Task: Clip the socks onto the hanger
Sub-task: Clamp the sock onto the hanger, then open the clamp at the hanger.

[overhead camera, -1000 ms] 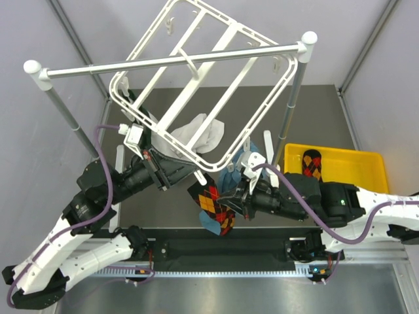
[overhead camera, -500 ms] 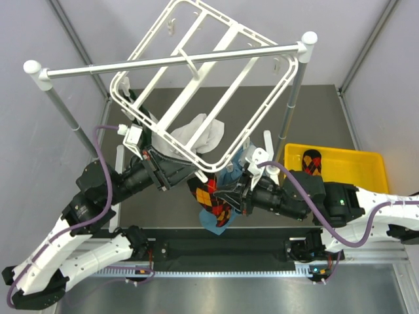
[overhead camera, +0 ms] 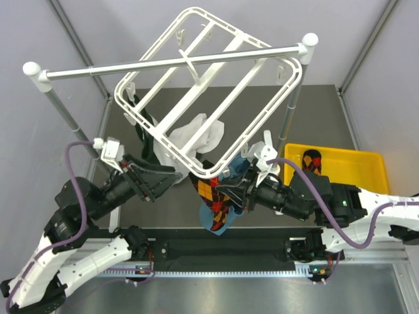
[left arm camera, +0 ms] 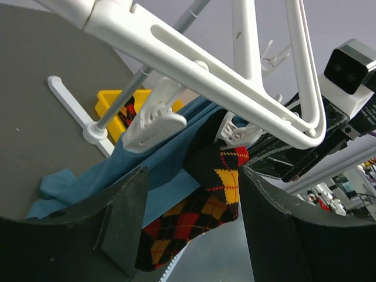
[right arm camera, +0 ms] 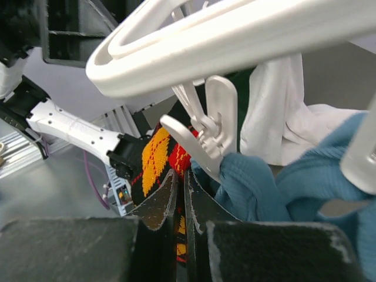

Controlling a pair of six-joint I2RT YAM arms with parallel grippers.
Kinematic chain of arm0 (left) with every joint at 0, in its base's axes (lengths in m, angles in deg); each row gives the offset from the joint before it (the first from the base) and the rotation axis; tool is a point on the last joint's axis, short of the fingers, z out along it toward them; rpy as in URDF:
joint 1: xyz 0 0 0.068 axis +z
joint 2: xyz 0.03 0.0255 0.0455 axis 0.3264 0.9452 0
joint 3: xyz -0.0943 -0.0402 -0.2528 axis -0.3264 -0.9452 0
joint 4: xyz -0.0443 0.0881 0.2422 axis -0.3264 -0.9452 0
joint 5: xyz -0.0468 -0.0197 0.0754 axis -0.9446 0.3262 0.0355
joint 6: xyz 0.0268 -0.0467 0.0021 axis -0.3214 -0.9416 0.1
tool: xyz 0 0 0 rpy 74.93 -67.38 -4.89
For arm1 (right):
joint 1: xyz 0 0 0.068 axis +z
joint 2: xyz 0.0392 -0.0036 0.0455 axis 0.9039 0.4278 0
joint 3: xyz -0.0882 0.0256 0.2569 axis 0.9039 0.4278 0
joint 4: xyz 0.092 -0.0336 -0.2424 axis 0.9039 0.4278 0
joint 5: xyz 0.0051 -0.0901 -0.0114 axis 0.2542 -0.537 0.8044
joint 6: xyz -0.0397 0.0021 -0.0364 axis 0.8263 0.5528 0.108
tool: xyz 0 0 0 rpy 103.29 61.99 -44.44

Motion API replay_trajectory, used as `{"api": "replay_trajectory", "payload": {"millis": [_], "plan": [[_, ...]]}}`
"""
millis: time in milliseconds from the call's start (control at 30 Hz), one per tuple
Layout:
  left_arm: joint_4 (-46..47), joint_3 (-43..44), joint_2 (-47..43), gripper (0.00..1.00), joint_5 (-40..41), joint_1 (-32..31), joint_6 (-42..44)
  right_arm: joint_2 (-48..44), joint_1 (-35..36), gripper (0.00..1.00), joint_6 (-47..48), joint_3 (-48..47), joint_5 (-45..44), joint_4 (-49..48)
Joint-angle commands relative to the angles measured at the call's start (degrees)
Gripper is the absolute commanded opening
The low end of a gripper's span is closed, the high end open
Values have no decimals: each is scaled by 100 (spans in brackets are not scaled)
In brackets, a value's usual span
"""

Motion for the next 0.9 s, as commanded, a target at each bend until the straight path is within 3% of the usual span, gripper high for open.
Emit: {"api": "replay_trajectory", "payload": {"millis": [0, 133, 433, 867], "plan": [[-350, 96, -422, 66, 494, 2, 349, -279, 13, 0, -12, 60, -275, -273], [-438, 105, -546, 66, 802, 2, 769, -516, 13, 0, -30, 122, -276, -141], [36, 334, 280, 73, 732, -7, 1333, -973, 13, 0, 23, 166, -267, 254], [1398, 228, 728, 79, -155, 2, 1650, -1352, 13, 0, 155, 131, -258, 606]]}}
